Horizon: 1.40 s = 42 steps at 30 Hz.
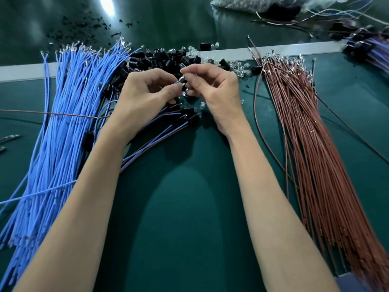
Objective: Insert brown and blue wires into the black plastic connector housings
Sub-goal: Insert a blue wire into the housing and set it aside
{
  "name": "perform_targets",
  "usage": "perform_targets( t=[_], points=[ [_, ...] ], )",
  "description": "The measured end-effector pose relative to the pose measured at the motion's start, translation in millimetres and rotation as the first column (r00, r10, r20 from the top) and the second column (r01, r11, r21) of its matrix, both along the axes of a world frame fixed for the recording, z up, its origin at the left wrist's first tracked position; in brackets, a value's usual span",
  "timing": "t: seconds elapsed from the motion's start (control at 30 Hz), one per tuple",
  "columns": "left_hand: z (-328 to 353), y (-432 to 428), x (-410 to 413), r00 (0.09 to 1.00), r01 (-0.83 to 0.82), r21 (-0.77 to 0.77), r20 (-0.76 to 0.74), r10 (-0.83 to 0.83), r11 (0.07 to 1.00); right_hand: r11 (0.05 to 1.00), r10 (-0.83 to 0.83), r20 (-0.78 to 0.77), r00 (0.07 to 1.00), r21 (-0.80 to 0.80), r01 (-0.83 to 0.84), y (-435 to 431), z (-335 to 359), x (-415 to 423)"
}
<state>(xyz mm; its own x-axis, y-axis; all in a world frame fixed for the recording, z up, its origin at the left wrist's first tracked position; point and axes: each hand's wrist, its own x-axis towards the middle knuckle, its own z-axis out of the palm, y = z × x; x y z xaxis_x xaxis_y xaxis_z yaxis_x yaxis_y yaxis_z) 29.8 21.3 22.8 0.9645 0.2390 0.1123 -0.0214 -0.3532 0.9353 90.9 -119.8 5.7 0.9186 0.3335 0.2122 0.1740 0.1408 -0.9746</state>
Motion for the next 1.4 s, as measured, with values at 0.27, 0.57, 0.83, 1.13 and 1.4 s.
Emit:
perform_targets(
  t=[0.27, 0.57, 0.83, 1.13, 1.4],
  points=[
    [0.2, 0.8, -1.7, 1.000, 0.009, -0.010, -0.005, -0.009, 1.000, 0.996, 0.088, -0.033, 0.996, -0.002, -0.088, -4.2, -1.6, 0.4],
    [-0.6, 3.7, 0.3, 1.000, 0.001, 0.152, 0.006, -0.002, 0.988, 0.983, 0.074, 0.021, 0.997, -0.170, -0.069, -6.1, -2.9, 3.4],
    [0.3, 1.0, -0.6, 1.000, -0.027, 0.177, 0.008, 0.026, 0.984, 0.981, 0.073, 0.055, 0.996, -0.186, -0.062, -6.8, -3.6, 3.2],
    [1.9, 4.4, -1.1, 1.000, -0.002, 0.195, 0.005, 0.001, 0.981, 0.969, 0.077, 0.093, 0.993, -0.241, -0.053, -6.0, -3.3, 2.9],
    [-1.9, 5.8, -0.9, 1.000, -0.018, 0.236, 0.012, 0.016, 0.971, 0.967, 0.135, 0.034, 0.990, -0.221, -0.125, -7.6, -5.4, 5.0]
  ],
)
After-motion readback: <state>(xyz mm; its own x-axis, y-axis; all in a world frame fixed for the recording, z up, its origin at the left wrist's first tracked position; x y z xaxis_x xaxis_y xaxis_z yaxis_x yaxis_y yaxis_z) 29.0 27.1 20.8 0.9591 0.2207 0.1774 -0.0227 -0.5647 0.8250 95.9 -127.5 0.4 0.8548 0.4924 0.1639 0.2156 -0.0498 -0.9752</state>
